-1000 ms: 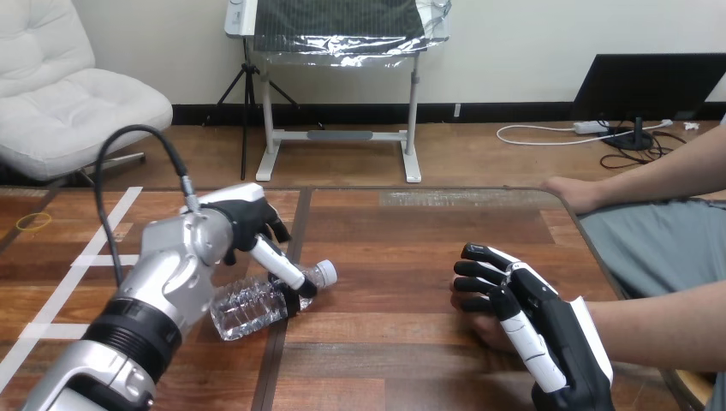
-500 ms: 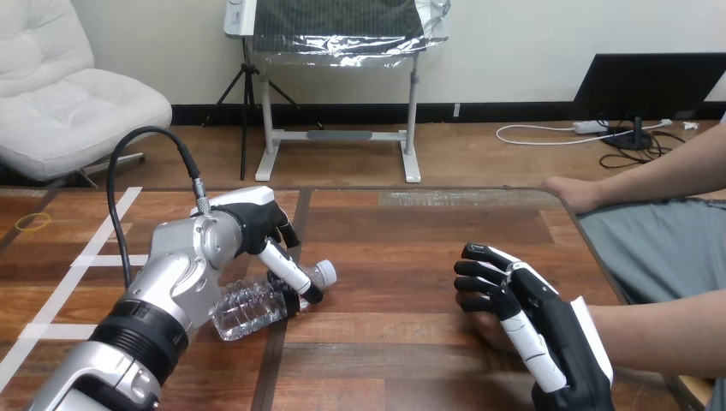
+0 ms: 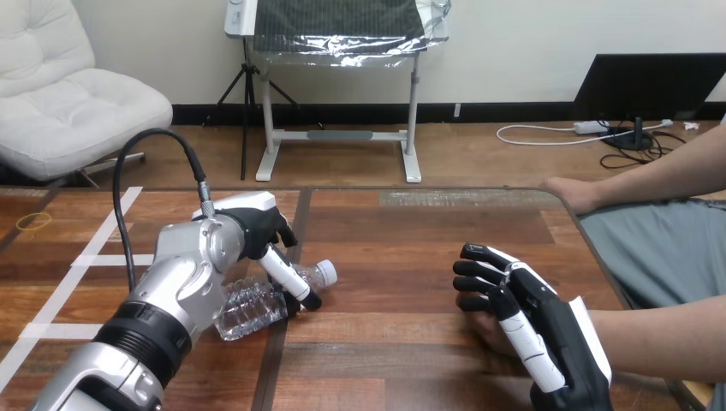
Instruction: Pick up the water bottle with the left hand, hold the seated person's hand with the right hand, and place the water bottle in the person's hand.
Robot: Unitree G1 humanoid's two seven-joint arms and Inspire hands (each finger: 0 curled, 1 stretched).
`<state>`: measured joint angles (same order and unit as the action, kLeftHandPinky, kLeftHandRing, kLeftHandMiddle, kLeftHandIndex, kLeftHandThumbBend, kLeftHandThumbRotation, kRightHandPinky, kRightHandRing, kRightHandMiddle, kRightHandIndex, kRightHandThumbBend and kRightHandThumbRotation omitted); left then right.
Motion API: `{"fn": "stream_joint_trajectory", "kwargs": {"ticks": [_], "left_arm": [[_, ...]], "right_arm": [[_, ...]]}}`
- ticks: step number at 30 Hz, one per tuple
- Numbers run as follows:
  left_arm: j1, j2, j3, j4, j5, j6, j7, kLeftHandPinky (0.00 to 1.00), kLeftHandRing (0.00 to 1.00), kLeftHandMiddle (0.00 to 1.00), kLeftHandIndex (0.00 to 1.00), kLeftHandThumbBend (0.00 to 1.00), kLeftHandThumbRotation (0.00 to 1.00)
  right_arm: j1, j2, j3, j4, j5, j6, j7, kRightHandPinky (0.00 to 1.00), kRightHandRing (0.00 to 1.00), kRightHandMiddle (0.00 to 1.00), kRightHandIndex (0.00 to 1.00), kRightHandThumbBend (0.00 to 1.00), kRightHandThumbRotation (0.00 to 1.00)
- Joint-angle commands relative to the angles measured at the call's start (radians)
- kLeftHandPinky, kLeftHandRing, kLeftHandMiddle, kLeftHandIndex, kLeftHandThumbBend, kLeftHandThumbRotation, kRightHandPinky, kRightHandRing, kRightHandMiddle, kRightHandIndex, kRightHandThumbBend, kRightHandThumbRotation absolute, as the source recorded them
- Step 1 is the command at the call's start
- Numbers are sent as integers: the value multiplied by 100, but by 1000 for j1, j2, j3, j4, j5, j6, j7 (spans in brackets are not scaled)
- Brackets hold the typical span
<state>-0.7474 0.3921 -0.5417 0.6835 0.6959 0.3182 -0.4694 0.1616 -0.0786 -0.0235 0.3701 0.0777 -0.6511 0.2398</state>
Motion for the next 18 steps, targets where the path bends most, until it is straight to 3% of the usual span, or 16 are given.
{"fn": "stream_joint_trajectory", "kwargs": {"ticks": [1,18], "left_arm": [[-32,4,-13,-8,25,-2,3,100,94,89,84,100,37],[-37,3,-40,-11,63,13,-10,100,93,86,83,100,36]], "right_arm": [[-32,6,4,-50,1,-15,-6,68,74,76,78,80,79],[-29,4,6,-57,4,-7,-8,68,74,76,78,80,79]]}}
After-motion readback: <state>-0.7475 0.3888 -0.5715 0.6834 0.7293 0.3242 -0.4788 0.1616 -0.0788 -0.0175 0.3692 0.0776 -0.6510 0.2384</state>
